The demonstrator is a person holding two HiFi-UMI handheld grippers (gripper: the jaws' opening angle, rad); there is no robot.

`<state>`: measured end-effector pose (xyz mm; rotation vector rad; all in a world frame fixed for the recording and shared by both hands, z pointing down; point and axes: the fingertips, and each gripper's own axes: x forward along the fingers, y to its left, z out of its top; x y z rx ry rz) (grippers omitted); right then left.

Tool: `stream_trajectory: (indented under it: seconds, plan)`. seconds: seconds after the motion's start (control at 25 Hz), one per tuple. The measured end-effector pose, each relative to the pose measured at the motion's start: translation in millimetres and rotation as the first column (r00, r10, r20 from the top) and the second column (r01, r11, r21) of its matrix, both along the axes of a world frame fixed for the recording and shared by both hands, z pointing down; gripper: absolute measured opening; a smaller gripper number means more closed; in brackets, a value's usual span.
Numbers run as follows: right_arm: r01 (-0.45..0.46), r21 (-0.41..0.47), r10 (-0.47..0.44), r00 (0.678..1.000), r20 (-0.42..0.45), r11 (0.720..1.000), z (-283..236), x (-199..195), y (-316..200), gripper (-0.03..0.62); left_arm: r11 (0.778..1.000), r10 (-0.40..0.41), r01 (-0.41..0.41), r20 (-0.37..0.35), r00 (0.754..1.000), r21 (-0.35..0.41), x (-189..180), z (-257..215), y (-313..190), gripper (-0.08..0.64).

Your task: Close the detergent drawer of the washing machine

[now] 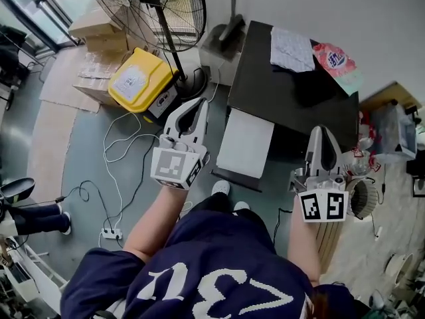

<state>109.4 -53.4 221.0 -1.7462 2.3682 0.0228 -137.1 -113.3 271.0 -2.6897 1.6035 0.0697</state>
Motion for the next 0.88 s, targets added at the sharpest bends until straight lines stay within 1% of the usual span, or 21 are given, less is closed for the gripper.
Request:
stream_trajectory:
  seconds: [0.28, 0.56, 0.68, 0.88]
  plan:
    - [0.001, -0.043, -0.001, 1.0, -0.01, 0.999, 17, -6, -30, 0.015, 1.0, 0.009, -0.009, -0.008, 1.0, -0.029, -4, 19, -29, 0.018]
    - [0.061, -0.067, -0.062, 0.998, -0.016, 0.996, 23, -6, -62, 0.015, 0.998, -0.015, 0.014, -0.016, 1.0, -0.055, 6, 33, -47, 0.018]
    - [0.085, -0.074, -0.086, 0.996, -0.018, 0.994, 28, -5, -69, 0.015, 0.998, -0.014, 0.013, -0.014, 1.0, -0.062, 12, 39, -51, 0.018]
    - [0.117, -0.117, -0.12, 0.993, -0.017, 0.986, 48, 1, -73, 0.016, 0.997, 0.003, -0.003, -0.004, 1.0, -0.072, 21, 49, -51, 0.018]
